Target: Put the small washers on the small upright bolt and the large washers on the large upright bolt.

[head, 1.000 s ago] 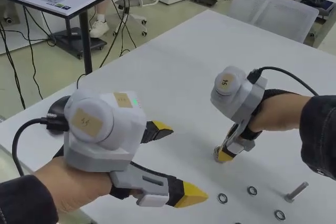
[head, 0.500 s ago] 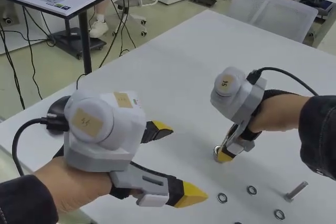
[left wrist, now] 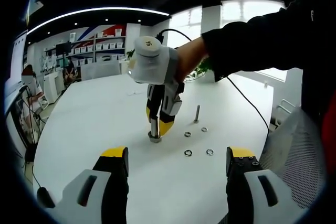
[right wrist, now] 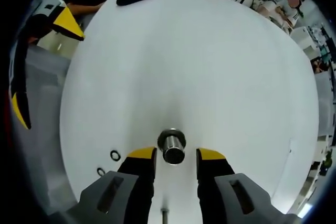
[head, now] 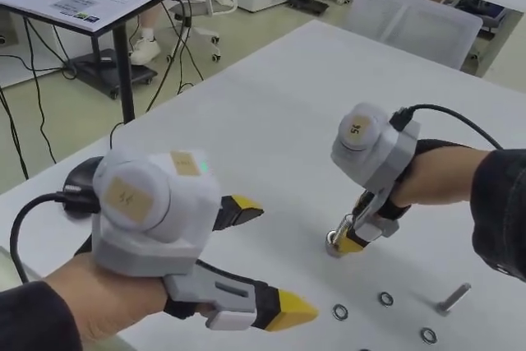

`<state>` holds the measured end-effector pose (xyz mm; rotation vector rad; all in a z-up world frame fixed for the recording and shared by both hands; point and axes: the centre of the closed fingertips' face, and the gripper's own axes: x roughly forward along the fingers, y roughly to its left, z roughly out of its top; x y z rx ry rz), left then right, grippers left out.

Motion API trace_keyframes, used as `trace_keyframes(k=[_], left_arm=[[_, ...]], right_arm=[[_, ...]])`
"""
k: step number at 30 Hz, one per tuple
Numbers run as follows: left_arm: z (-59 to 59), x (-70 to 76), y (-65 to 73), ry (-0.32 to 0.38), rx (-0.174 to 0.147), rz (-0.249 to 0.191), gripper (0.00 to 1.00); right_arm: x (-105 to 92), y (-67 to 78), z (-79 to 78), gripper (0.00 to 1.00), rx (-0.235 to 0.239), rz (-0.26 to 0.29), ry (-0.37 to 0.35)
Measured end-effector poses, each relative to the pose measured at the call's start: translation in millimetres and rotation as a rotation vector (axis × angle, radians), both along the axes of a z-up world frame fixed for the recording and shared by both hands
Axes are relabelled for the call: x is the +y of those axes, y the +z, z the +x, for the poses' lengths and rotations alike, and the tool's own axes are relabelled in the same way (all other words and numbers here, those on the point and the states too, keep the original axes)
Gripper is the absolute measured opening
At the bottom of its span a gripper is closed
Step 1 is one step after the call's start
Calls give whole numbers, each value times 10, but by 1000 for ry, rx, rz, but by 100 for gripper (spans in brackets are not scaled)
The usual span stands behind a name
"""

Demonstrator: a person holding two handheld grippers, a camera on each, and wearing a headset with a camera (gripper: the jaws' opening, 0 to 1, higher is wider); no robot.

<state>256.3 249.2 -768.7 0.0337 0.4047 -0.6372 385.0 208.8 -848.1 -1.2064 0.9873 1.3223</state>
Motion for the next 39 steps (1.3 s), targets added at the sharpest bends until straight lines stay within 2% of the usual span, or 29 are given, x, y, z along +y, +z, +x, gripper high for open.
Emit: trace_keyframes(k=[11,27,33,39], left_arm=[[-8,-59,-23,-20,7,19,76],[-74,-123,-45,-60,16,25,76],[-103,-155,-52,-77,19,29,76],[-127,-182,-60,-93,23,33,76]], right_arm=[[-73,193,48,32,-30,37,-19],[-306,421,-17,32,-66,76,-77],[-383,492,-73,32,-61,106,-107],[-513,537,-164,32,-61,113,-126]])
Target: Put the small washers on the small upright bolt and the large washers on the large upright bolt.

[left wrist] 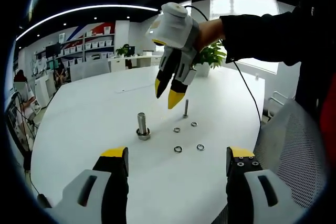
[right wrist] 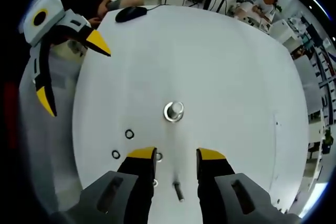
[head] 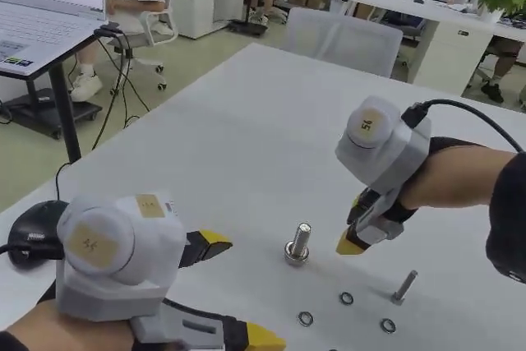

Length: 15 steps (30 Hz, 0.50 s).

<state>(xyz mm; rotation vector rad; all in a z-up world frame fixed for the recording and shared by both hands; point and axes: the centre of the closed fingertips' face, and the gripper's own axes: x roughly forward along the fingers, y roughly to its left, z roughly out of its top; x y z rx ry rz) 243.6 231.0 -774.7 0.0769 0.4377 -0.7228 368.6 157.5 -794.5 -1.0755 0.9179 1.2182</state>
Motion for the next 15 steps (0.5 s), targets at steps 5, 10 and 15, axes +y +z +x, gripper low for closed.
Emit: trace_keyframes(k=[5,10,15], left_arm=[[-15,-16,2,-9,2,7,76],[-13,-26,30,-16,-1,14,76],[4,-52,71,-26,-6,22,76]], right_arm=[[-83,45,-75,32,0,14,-14],[-187,62,-161,32,8,24,-31],[-274,68,-241,32,18,35,-44]])
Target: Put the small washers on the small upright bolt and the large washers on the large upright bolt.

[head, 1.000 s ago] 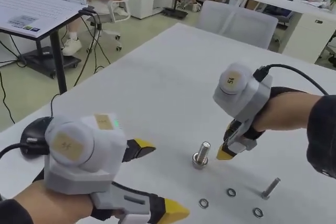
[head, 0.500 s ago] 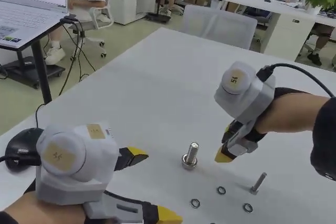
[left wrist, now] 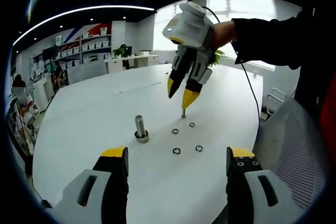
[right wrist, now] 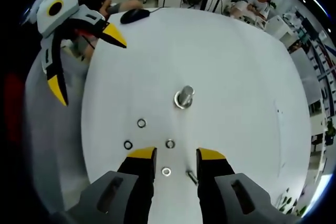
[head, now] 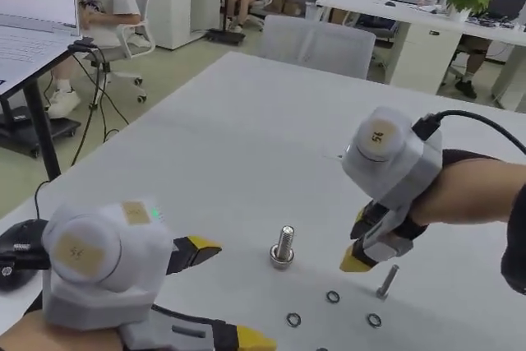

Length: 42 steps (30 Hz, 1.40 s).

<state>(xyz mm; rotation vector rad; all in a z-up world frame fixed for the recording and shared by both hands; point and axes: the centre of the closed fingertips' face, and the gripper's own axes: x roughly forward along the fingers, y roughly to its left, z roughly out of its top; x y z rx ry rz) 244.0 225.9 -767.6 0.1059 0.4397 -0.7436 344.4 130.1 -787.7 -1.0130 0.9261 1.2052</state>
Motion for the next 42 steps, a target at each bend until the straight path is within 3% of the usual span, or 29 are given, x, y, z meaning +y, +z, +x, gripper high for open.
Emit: trace_keyframes(k=[11,22,32,42], left_arm=[[-7,-132,117,-38,-14,8,76],[-32,-240,120,-68,-8,22,76],[-59,-344,106,-93,2,32,76],[-54,-347,77,-93,8,35,76]], right_arm=[[-191,-27,-174,32,18,25,-31],[-379,-134,-382,32,48,23,-50],[-366,-290,-598,31,91,22,-32],[-260,-419,-704,31,126,17,-9]])
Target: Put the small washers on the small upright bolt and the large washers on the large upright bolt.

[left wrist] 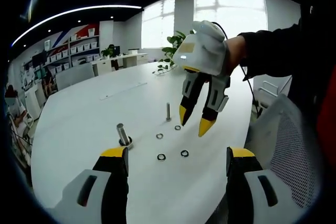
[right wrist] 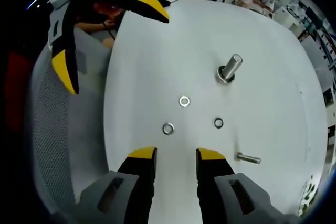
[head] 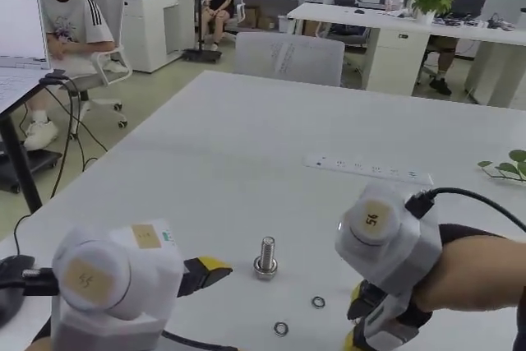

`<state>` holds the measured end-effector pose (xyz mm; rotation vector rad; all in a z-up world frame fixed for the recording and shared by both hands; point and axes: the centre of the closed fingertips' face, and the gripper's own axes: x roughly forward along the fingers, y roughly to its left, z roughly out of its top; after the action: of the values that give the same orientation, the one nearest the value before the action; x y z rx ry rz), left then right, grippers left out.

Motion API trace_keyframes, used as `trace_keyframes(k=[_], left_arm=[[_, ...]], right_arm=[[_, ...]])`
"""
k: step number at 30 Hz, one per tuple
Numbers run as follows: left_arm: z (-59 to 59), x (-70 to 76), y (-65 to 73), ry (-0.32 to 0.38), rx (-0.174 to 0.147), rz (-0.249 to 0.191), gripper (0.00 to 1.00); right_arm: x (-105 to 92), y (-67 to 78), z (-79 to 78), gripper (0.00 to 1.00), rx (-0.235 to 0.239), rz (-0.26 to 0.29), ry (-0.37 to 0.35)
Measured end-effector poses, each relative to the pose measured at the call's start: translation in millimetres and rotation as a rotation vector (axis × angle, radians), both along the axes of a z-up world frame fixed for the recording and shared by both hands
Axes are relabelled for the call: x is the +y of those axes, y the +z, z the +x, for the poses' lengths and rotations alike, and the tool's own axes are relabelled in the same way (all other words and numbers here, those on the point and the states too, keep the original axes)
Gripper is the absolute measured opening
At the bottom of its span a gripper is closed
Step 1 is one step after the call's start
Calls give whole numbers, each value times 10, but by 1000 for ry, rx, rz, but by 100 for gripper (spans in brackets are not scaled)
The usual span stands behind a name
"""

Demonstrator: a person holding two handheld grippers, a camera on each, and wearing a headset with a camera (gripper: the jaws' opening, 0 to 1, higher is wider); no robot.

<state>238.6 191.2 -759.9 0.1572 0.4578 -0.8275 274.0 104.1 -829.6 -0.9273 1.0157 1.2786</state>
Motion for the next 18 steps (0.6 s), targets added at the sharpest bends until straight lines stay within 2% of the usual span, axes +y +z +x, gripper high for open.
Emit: trace_keyframes(k=[9,18], left_arm=[[-5,-8,-52,-5,8,0,76],[-29,-35,-113,-24,20,9,76]], right_arm=[[123,-214,-80,29,34,-5,23],[196,-355,-112,25,51,-11,36]])
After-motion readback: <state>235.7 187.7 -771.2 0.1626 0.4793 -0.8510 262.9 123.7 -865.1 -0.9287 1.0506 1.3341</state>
